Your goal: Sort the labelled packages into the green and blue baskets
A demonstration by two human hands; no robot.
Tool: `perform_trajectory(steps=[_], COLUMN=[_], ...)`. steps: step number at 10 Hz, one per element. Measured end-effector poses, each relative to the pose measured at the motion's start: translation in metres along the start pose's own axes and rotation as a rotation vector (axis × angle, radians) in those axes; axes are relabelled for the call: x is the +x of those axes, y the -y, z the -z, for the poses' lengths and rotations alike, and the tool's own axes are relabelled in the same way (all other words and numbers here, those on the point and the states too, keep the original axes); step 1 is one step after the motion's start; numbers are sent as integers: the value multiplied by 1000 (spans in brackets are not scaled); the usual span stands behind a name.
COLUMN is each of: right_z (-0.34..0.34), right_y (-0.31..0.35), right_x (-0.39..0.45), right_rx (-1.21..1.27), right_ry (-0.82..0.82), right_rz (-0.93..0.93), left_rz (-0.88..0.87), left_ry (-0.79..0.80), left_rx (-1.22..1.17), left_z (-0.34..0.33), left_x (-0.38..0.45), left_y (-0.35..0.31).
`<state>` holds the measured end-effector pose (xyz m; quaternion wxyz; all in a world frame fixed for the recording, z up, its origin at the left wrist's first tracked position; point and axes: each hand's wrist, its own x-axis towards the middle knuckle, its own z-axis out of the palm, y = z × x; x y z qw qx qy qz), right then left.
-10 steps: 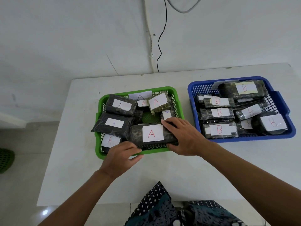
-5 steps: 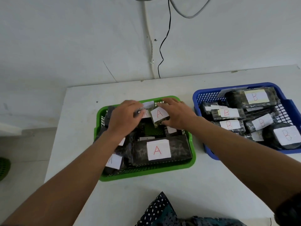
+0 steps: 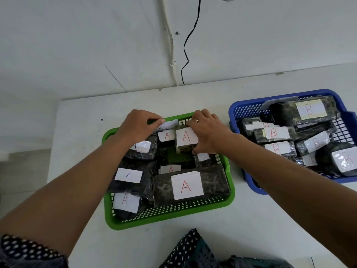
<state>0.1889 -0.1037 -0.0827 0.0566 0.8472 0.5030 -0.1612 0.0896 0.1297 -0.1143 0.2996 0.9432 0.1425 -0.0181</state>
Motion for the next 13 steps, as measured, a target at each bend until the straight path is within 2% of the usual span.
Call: perform_trajectory(steps=[2, 3, 5, 10, 11, 12, 13], right_z=[-6, -16, -28, -38, -28, -16, -10], right_y=[10, 21, 42, 33, 28, 8, -16], right_x=[-8, -9, 9, 2, -3, -17, -41], right_rx=[127, 221, 165, 147, 304, 462, 435], right_ry=[14, 83, 62, 58, -24, -354, -453], right_rz=[46, 100, 159, 162, 134, -10, -192], left_rz=[-1, -26, -50, -19, -14, -2, 15], left_ry=[-37, -45, -64, -57, -44, -82, -153], left_rx=[-46, -40, -34, -28, -8, 40, 52], left_z=[-4, -4, -4, -3, -3, -7, -14], left_x=[-1, -1, -3, -6, -8, -12, -17], left_y=[2, 2, -2, -5, -11, -17, -27])
